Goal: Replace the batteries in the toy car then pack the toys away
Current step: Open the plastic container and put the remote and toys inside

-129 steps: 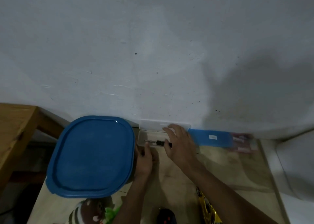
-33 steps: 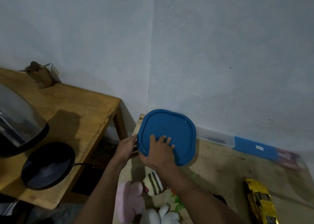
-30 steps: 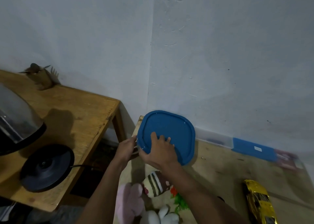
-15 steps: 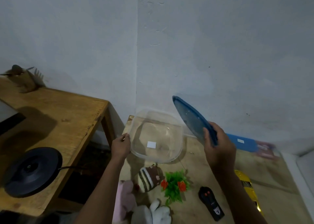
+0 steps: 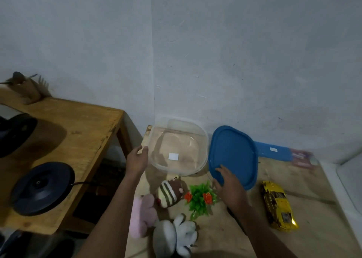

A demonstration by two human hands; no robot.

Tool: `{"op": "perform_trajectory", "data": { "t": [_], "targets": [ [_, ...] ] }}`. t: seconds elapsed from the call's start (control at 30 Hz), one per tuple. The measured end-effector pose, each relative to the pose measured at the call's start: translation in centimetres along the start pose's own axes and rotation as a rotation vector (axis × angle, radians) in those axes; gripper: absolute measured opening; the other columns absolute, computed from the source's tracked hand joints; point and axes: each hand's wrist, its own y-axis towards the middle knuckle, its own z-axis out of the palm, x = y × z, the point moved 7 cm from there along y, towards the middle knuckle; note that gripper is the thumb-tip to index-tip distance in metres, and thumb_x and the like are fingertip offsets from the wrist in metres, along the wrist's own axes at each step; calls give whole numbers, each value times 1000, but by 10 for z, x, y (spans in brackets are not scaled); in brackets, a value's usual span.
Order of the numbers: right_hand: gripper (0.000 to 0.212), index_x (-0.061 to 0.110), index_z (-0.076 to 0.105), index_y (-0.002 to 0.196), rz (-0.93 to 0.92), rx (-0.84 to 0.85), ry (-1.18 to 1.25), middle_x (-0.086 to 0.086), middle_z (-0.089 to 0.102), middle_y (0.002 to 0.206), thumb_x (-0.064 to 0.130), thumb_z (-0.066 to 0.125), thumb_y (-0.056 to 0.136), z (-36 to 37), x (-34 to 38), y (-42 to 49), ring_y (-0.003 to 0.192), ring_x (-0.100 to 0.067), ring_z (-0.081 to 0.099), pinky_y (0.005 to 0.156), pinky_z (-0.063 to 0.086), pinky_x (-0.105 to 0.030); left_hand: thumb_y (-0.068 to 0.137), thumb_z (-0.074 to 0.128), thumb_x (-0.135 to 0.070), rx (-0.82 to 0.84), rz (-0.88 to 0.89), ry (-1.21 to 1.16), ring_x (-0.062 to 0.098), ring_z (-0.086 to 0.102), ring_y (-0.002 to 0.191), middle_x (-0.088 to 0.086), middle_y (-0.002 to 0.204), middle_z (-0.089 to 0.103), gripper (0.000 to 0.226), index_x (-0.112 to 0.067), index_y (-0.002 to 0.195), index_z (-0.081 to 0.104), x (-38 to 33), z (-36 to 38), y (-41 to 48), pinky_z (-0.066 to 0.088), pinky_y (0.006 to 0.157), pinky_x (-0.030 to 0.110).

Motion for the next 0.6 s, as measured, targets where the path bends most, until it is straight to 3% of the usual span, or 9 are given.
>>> {"op": "perform_trajectory", "data": {
  "t": [0.1,0.2,0.27,0.37,0.5,0.6],
  "targets": [
    [28,20,63,116,-94,-208,54,5,63,112,35,59,93,-17,23,-20,104,-16,60,86,51,-35,97,56,-37,-28,40,-3,30,57,120,11,135,57,48,-15,139,52,-4,-3,-19,51,99,50],
    [28,21,61,100,-255,-272,23,7,56,90,45,52,89,-15,50,-59,82,-14,57,67,49,-32,96,60,-37,15,94,97,29,59,115,13,131,61,48,-13,137,54,-2,-1,-36,52,90,39],
    [43,20,58,108,-251,-211,-18,4,55,99,56,55,84,3,47,-81,88,-14,55,71,49,-29,93,63,-38,34,119,202,30,57,120,14,136,57,50,-14,136,55,0,-3,-47,51,92,40],
    [78,12,45,124,-96,-152,-21,-7,48,118,64,67,70,28,25,-106,101,-22,54,79,53,-36,89,65,-47,109,56,419,35,41,134,14,150,41,61,-22,142,47,11,-7,-62,44,104,47],
    [99,7,32,134,189,-100,161,-13,42,124,50,84,62,44,4,-115,111,-33,52,87,50,-40,82,64,-63,293,-87,876,41,11,144,14,160,10,89,-35,154,20,39,-16,-90,22,115,55],
    [104,12,25,141,277,-55,347,-11,37,132,42,86,63,50,12,-109,122,-30,43,95,45,-41,75,70,-64,385,-143,934,43,3,146,14,162,2,106,-35,156,8,63,-16,-102,16,118,56]
  ]
}}
